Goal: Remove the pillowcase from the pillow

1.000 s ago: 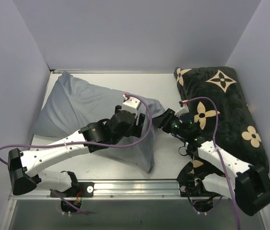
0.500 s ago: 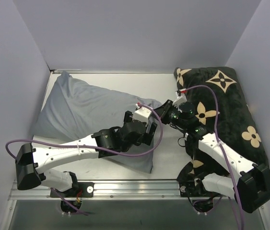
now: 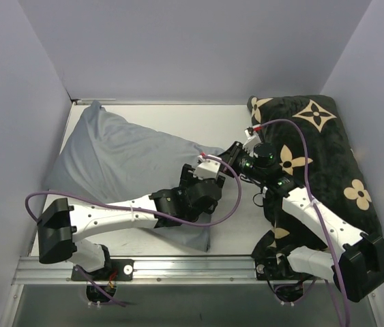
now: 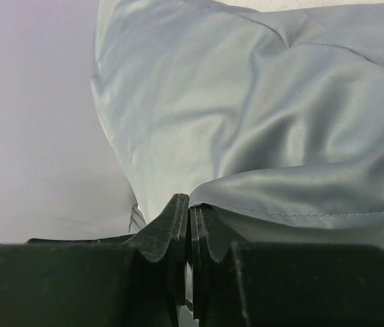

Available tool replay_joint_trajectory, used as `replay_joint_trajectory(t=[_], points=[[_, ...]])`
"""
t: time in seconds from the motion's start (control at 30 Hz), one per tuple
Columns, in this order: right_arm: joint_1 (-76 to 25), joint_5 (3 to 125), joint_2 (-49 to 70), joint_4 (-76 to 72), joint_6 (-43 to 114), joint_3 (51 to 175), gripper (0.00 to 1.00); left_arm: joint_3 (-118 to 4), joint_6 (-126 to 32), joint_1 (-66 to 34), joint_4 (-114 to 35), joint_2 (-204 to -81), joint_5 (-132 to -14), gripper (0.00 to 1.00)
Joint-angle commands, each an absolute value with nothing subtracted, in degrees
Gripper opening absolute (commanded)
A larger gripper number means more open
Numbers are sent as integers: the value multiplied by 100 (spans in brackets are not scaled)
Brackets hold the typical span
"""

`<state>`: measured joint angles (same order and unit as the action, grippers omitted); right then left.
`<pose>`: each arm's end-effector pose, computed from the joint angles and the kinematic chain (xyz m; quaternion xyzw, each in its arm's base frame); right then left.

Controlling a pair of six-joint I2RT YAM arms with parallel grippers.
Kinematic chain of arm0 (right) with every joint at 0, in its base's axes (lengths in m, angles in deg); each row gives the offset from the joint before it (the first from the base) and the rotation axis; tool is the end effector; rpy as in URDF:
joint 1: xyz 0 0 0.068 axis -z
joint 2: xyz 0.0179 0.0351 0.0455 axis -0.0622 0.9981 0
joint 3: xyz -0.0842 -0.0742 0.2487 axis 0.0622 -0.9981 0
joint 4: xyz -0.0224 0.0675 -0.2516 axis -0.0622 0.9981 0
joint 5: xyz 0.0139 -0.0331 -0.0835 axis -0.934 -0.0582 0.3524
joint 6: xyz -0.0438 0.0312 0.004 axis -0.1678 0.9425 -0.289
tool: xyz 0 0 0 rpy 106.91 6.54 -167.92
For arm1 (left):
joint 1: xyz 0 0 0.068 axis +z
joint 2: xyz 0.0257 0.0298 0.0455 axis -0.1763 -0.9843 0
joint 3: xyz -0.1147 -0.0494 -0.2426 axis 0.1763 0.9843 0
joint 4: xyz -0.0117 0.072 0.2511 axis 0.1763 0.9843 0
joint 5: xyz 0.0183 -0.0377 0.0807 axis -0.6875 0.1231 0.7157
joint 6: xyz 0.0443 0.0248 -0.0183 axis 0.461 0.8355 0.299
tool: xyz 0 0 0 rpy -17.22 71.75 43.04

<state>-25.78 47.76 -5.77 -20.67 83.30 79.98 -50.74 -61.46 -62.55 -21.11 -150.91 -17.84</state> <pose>0.2217 0.1414 0.3074 0.0188 0.7302 0.5604 0.3905 0.1215 -0.3030 0.2995 0.1559 0.8190 -0.0918 0.5445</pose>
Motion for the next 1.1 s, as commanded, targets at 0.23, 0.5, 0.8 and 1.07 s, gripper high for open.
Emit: replay_joint_trajectory(t=[0.23,0.5,0.8,1.07], points=[[-2614,4959,-727,-1752,8029,8349,6,-5225,-6782,-6429,-1547,-14683,-797,9],[-2614,5531,-805,-1171,7616,8411,54,-5040,-7143,-6263,-1187,-14427,-654,0],[-2842,5979,-1745,-538,7167,7789,66,-4882,-7082,-5928,-1459,-14287,-1138,3],[-3501,6471,-1923,-713,7211,7400,64,-4601,-6967,-5647,-1863,-14032,-1780,27]])
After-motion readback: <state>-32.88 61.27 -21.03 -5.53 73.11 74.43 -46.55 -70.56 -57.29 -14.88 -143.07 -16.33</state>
